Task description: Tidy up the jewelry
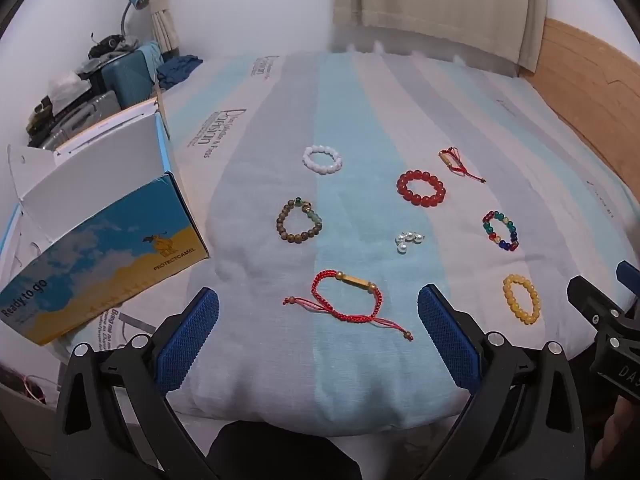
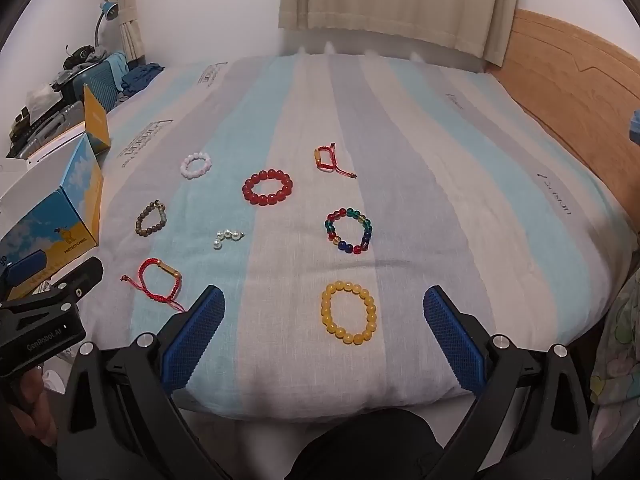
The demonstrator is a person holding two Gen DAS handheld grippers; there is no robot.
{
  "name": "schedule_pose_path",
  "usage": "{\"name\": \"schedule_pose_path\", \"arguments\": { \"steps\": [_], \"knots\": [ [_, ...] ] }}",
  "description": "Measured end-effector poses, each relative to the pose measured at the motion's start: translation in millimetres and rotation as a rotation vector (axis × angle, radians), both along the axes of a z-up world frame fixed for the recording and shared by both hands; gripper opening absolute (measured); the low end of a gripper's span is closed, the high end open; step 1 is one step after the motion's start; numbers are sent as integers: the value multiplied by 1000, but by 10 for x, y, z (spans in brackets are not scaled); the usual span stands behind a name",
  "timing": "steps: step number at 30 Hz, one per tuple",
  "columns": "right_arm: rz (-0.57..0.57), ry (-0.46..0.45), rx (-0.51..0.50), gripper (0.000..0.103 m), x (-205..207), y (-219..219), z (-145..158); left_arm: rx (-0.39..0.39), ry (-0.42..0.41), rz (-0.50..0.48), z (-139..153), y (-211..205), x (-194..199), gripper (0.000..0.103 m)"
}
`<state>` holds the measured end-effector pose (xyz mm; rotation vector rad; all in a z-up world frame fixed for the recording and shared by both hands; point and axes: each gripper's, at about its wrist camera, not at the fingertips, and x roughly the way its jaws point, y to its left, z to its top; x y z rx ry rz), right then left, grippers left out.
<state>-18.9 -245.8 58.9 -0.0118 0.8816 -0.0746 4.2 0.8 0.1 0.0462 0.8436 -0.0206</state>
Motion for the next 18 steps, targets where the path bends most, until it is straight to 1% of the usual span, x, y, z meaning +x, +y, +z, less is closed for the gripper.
{"name": "schedule_pose_path", "arguments": {
  "steps": [18],
  "knots": [
    [-3, 12, 6, 96, -13, 19, -7, -8, 15, -7, -20, -17, -48, 97]
  ]
}}
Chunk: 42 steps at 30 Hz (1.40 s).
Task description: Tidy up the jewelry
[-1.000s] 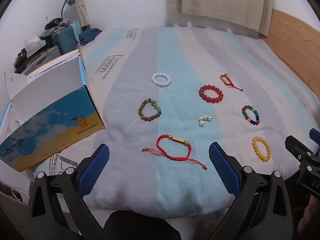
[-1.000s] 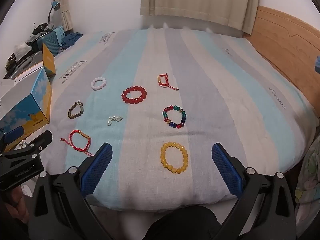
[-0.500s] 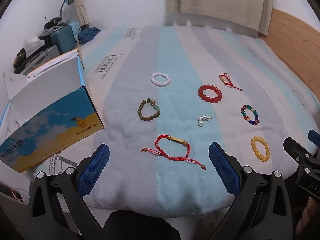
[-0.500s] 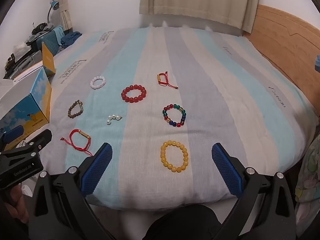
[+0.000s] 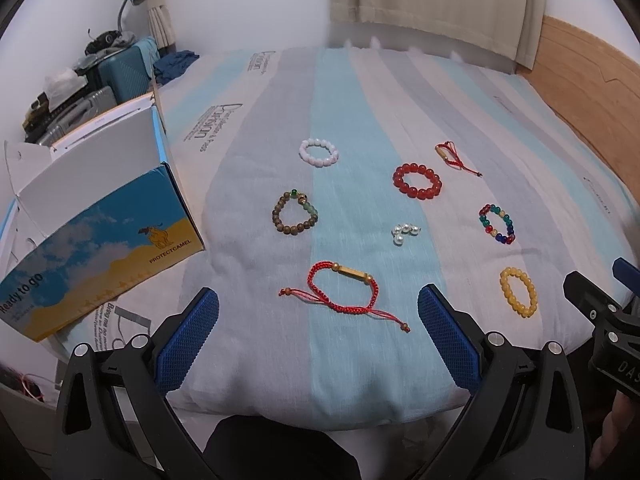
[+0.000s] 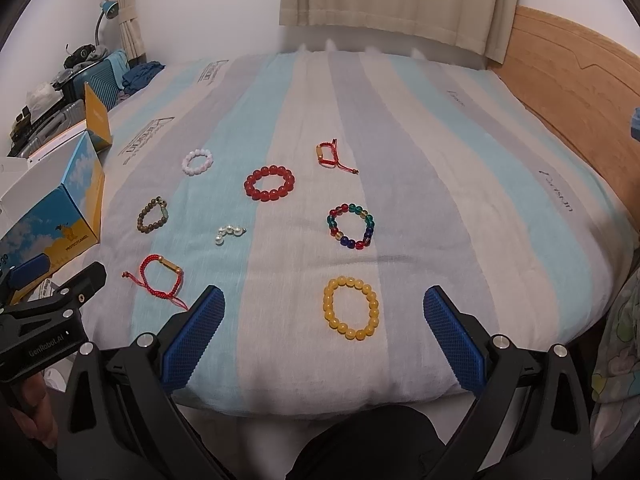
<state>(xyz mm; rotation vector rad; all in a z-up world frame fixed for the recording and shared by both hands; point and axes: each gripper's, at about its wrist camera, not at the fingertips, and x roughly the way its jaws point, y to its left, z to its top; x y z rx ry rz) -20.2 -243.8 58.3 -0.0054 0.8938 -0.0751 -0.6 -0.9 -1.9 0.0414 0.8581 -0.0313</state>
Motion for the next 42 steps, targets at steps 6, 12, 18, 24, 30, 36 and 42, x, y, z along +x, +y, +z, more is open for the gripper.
{"name": "schedule_pose_path", "arguments": {
  "steps": [6, 12, 18, 24, 30, 36, 42],
  "knots": [
    [2, 4, 2, 96, -4, -4, -5, 0, 1, -3, 1, -13, -13, 97],
    [1, 4, 4, 96, -9, 0, -5, -3, 1, -4, 2, -14, -20, 97],
    [2, 6, 5, 96, -8, -2, -3, -3, 3, -6, -2, -19, -11, 97],
    [2, 8, 8, 96, -10, 1, 3, -17, 12, -10, -2, -14, -7, 97],
    [1, 4, 16, 96, -5, -6, 11, -16, 12, -11, 5, -10, -3, 97],
    [5, 3, 24, 96, -5, -22, 21, -14, 12, -12, 14, -9, 0, 97],
    [4, 1, 26, 96, -5, -24, 18, -9, 14, -16, 25, -22, 6, 97]
  ]
}}
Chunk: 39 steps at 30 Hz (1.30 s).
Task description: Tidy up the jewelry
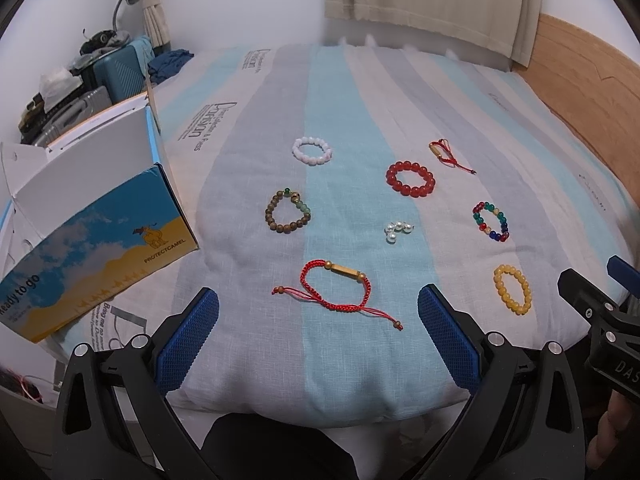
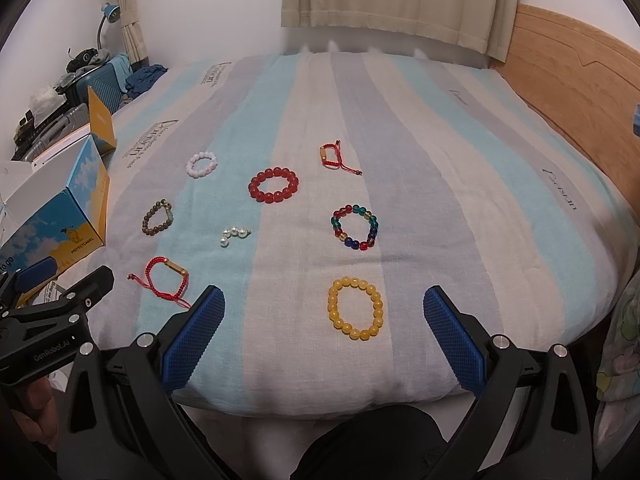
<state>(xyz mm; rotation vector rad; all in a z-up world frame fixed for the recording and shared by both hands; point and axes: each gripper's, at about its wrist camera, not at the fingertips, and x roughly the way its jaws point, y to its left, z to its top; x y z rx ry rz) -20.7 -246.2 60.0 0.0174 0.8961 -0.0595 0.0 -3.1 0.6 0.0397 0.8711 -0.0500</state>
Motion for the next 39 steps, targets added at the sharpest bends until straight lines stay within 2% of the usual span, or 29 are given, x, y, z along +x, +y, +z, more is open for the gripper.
{"name": "schedule_pose_path", "arguments": {
  "steps": [19, 24, 35, 37, 39],
  "knots": [
    [0, 4, 0, 96, 27, 16, -5, -2, 8, 2, -36, -9, 38, 97],
    [2, 13, -11, 96, 106, -60, -65, 12, 21, 7, -156, 14, 163, 97],
    [-57, 160, -16, 95, 551, -737, -702, 40, 133, 71, -861, 207, 713, 95],
    [-63, 193, -5, 92, 614, -823, -866, 38, 158, 84, -1004, 239, 808, 89],
    [-65, 229, 3, 88, 660, -872, -1022, 25, 172, 89, -1100, 268, 861, 89]
  ]
}}
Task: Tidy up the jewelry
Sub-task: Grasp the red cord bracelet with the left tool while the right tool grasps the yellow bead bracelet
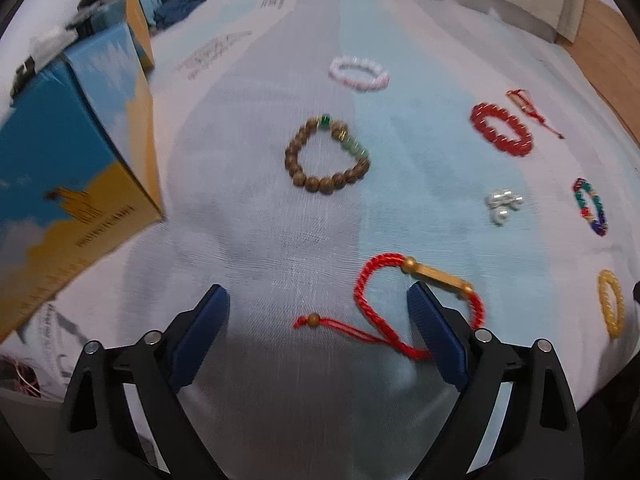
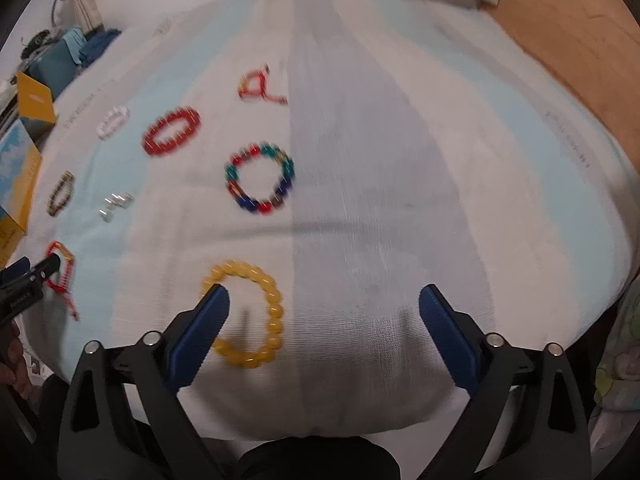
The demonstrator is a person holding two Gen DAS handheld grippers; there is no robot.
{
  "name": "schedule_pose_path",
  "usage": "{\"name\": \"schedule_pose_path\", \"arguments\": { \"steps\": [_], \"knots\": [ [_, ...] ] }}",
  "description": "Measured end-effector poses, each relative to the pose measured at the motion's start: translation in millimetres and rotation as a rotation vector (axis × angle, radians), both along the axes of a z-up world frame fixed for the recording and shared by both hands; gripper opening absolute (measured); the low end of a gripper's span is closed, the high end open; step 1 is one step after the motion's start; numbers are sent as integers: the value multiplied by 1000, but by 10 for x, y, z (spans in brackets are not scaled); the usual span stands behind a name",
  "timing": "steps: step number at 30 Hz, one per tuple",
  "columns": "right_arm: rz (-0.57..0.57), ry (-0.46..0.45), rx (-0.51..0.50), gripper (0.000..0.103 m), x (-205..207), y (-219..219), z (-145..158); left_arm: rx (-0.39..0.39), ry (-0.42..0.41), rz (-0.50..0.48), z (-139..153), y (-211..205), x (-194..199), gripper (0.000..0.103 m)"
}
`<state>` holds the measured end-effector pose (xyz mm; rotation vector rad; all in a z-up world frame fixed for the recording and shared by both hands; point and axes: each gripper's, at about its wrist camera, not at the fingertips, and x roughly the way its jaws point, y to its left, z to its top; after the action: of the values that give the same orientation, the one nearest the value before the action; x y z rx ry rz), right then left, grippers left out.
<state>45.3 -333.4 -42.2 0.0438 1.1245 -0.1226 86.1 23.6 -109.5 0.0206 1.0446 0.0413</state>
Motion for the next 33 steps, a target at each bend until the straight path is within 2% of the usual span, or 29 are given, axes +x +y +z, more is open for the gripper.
{"name": "schedule_pose_path", "arguments": {
  "steps": [4, 7, 13, 14, 16, 18, 22, 27, 33],
  "knots": [
    [16, 69, 22, 82, 57, 4, -294, 41, -30, -22, -61, -68, 18, 87],
    [28, 62, -1, 79, 46, 50, -350, 27, -33, -29, -74, -69, 8, 82],
    [94, 66, -8, 49, 20, 148, -306, 32, -31, -43, -43, -98, -35, 60],
    [98, 69, -12, 41, 20, 161, -299, 28, -29, -46, -33, -93, -45, 57],
    [97, 76, -13, 29, 17, 164, -289, 32, -25, -43, -11, -68, -67, 38],
    [91, 83, -8, 11, 21, 141, -281, 37, -17, -52, 5, -54, -83, 27],
    [77, 84, 18, 9, 29, 111, -255, 29, 2, -79, 60, -13, -108, 9],
    [73, 61, 48, 9, 24, 78, -170, 20, 6, -101, 185, 7, -122, 5],
    [75, 2, 90, 9, -29, 82, 65, 2, -16, -120, 386, -36, -164, 2]
  ]
}}
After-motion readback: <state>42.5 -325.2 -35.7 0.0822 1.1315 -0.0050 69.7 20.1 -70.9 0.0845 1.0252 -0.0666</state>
